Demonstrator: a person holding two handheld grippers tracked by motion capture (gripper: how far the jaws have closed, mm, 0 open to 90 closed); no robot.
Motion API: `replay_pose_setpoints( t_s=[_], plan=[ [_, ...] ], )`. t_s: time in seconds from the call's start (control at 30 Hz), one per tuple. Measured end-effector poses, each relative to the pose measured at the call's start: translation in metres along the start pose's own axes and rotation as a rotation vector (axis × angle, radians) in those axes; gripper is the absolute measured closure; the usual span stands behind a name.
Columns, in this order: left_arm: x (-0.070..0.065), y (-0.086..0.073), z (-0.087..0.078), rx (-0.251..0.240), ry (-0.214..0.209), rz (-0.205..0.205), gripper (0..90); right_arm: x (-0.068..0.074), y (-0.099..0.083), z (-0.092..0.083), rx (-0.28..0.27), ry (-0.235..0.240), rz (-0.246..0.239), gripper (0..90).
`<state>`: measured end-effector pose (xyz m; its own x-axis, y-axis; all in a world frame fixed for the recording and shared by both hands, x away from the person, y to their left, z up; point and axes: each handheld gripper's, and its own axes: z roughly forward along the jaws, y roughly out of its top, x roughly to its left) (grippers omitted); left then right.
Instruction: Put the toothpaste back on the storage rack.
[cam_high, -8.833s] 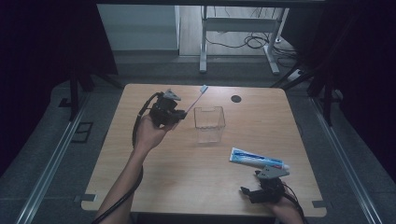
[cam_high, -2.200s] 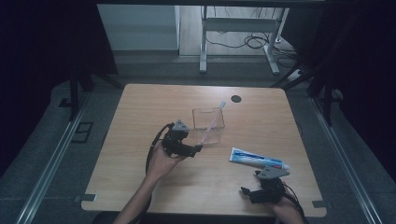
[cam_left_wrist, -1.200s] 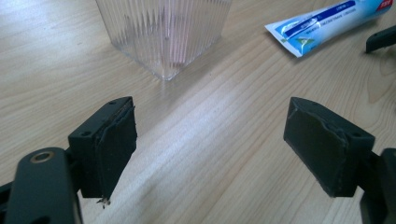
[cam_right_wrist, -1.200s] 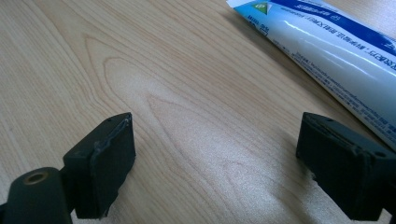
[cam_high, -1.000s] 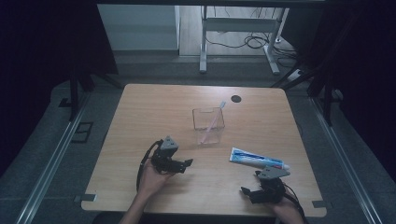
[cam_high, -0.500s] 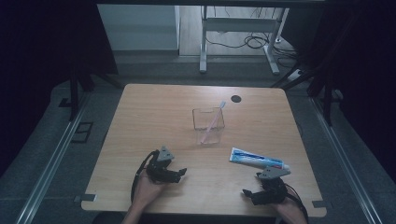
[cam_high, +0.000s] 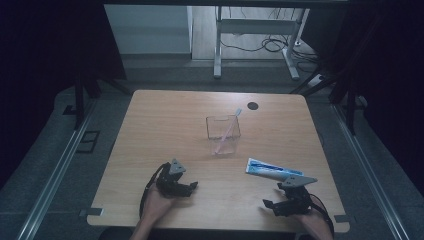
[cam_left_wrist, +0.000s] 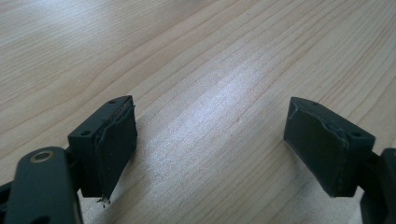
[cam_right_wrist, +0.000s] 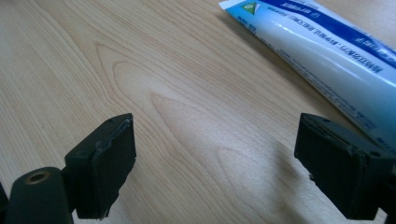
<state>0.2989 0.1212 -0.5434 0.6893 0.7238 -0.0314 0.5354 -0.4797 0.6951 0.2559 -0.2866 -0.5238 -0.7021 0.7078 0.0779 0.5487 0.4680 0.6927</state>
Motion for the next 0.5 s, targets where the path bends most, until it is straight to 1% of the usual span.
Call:
replay_pose_setpoints(
  t_s=[0.03,0.07,0.13,0.17,0.23,0.3,0.37,0.5],
  plan=[
    [0.000,0.000,0.000,0.000,0.000,0.000,16.2,-0.001,-0.001,-0.001,-0.007,-0.003,-0.009,11.2],
    [-0.001,0.000,0.000,0.007,0.003,0.009,15.9,-0.001,-0.001,-0.002,-0.011,-0.007,-0.024,10.2],
    [-0.001,0.000,0.000,0.007,0.003,0.009,15.8,-0.003,-0.002,-0.003,-0.008,-0.009,-0.032,9.6],
    [-0.001,0.000,0.000,0.007,0.003,0.009,15.8,-0.003,-0.002,-0.003,-0.008,-0.009,-0.032,9.6],
    [-0.001,0.000,0.000,0.007,0.003,0.009,15.8,-0.004,-0.001,-0.006,-0.011,0.012,-0.016,8.9],
    [-0.001,0.000,0.000,0.007,0.003,0.009,15.8,-0.005,0.001,-0.008,-0.014,0.021,-0.014,6.9],
    [-0.001,0.000,0.000,0.007,0.003,0.009,15.8,-0.006,0.004,-0.009,-0.011,0.028,-0.012,7.0],
    [-0.001,0.000,0.000,0.007,0.004,0.008,15.8,-0.012,0.011,-0.014,-0.004,0.016,-0.005,6.9]
  ],
)
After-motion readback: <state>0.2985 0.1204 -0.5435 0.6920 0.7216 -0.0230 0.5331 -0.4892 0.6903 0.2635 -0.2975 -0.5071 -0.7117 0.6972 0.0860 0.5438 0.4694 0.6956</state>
